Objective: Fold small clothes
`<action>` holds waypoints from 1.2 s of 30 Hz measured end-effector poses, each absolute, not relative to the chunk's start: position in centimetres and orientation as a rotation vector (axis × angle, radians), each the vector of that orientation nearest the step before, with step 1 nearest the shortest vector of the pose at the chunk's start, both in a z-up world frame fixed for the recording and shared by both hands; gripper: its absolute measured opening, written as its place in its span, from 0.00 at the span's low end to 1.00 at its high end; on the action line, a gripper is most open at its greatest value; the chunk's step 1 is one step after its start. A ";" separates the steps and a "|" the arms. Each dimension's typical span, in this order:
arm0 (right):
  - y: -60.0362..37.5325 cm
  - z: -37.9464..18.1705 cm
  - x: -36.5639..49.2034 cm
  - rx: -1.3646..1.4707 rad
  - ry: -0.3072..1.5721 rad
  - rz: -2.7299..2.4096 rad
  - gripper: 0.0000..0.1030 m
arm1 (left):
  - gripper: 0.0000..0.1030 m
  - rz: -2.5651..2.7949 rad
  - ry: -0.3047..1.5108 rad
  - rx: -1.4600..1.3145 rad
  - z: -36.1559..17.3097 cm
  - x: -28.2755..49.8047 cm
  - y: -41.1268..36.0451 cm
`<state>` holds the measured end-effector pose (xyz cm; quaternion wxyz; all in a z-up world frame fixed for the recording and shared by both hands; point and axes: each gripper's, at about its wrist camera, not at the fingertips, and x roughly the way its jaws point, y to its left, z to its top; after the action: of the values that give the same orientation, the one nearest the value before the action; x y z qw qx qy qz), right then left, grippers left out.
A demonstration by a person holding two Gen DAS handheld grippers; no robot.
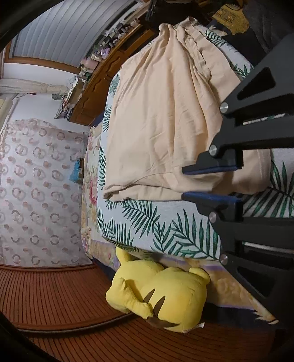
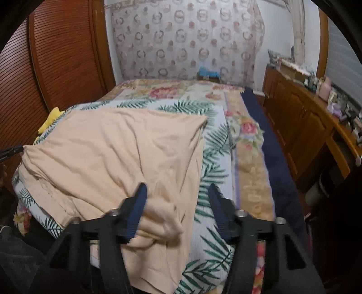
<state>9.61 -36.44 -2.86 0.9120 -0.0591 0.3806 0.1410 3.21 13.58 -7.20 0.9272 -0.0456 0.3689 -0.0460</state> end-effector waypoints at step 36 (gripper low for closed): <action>-12.3 -9.7 7.8 -0.232 0.883 0.911 0.22 | 0.18 -0.100 0.777 -0.128 -9.0 0.8 11.9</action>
<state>7.76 -12.27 -9.72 0.7993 -0.1083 0.4113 0.4244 0.79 11.90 -8.96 0.9222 -0.0625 0.3785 -0.0486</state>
